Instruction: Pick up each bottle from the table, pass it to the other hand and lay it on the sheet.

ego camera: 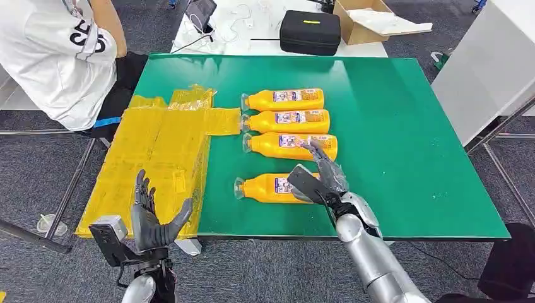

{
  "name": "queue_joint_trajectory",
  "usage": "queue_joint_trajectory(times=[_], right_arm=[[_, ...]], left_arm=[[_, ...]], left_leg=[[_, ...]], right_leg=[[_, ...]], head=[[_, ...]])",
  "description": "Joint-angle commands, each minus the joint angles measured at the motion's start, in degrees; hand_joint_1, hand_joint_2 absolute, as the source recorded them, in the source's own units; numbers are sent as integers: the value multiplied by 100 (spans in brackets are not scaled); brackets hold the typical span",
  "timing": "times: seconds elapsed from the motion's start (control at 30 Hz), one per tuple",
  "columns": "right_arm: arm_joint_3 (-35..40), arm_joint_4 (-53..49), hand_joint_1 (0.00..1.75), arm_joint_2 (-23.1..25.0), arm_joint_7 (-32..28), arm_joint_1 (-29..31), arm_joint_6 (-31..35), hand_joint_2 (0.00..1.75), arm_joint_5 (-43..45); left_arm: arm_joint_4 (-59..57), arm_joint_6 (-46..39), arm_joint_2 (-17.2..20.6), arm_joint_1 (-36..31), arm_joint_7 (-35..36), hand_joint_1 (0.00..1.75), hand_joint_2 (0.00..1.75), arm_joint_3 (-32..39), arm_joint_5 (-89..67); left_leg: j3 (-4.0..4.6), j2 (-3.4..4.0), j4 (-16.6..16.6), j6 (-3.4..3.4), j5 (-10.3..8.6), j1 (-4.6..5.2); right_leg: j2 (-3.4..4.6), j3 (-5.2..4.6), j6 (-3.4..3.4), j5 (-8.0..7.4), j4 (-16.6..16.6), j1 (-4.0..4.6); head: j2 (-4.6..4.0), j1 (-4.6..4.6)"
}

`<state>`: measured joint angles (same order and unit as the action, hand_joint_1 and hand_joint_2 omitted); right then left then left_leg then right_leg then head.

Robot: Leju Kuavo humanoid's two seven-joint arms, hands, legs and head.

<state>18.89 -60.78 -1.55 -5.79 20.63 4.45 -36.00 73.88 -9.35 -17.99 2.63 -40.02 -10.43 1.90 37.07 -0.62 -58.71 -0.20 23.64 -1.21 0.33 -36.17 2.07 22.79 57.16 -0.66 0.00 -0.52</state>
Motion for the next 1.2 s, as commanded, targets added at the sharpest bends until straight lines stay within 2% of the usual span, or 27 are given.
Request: queue_joint_trajectory(times=[0.03, 0.47, 0.5, 0.53, 0.57, 0.7, 0.73, 0.77, 0.87, 0.97, 1.0, 1.07, 1.2], right_arm=[[741, 998, 0, -277, -186, 509, -323, 175, 279], [883, 877, 0, -325, -244, 559, -359, 175, 430], [883, 877, 0, -325, -244, 559, -359, 175, 430], [883, 877, 0, -325, -244, 559, -359, 175, 430], [883, 877, 0, -325, -244, 559, -359, 175, 430], [886, 883, 0, -333, -243, 557, -362, 175, 450], [898, 884, 0, -333, -243, 565, -364, 175, 450], [970, 932, 0, -364, -234, 620, -404, 175, 453], [1199, 1040, 0, -545, -110, 760, -528, 175, 454], [1431, 1222, 0, -731, 29, 915, -743, 175, 396], [1570, 1298, 0, -784, 92, 974, -803, 175, 318], [1734, 1429, 0, -819, 143, 1070, -942, 175, 264], [2031, 1731, 0, -891, 150, 1317, -1164, 175, 258]], left_arm=[[-493, 55, 87, -276, 15, 0, 175, 183, -27], [-502, 71, 79, -276, 15, 0, 175, 184, -33], [-502, 71, 79, -276, 15, 0, 175, 184, -33], [-502, 71, 79, -276, 15, 0, 175, 184, -33], [-502, 71, 79, -276, 15, 0, 175, 184, -33], [-501, 73, 81, -276, 15, 0, 175, 183, -33], [-499, 75, 82, -277, 14, 0, 175, 183, -33], [-503, 77, 85, -282, 10, 0, 175, 189, -31], [-538, 94, 95, -300, 3, 0, 175, 207, -28], [-636, 120, 94, -331, 3, 0, 175, 223, -25], [-659, 121, 88, -339, 6, 0, 175, 226, -24], [-699, 106, 85, -364, 8, 0, 175, 207, -46], [-790, 74, 67, -418, 5, 0, 175, 174, -90]], left_leg=[[-34, 11, 8, 8, 8, 4], [-15, 5, 4, 4, 3, 3], [-49, 14, 8, 11, 14, 7], [-24, 8, 5, 7, 6, 5], [-40, 10, 7, 9, 10, 7], [-15, 6, 4, 4, 3, 2], [-48, 13, 8, 10, 13, 6], [-23, 6, 5, 6, 5, 4], [-18, 7, 5, 6, 3, 6], [-19, 4, 4, 6, 3, 4], [-50, 10, 8, 13, 11, 8], [-20, 2, 6, 6, 1, 4], [-27, 4, 5, 8, 3, 6]], right_leg=[[3, 31, -6, 5, -8, -1], [0, 13, -4, 3, -3, -1], [2, 45, -10, 12, -6, -2], [1, 21, -5, 5, -4, -2], [0, 37, -8, 10, -5, -2], [0, 14, -4, 3, -3, 0], [2, 45, -10, 11, -7, -1], [-1, 21, -5, 5, -4, -1], [1, 15, -4, 3, -3, -3], [-2, 18, -4, 3, -3, -2], [-2, 48, -9, 10, -8, -2], [-4, 19, -4, 2, -6, -2], [-3, 26, -5, 4, -5, -3]], head=[[0, 2], [2, 0], [0, 0], [0, 2], [2, 2], [0, 2], [0, 0], [0, 2], [0, 2], [0, 2], [2, 2], [2, 2], [0, 2]])
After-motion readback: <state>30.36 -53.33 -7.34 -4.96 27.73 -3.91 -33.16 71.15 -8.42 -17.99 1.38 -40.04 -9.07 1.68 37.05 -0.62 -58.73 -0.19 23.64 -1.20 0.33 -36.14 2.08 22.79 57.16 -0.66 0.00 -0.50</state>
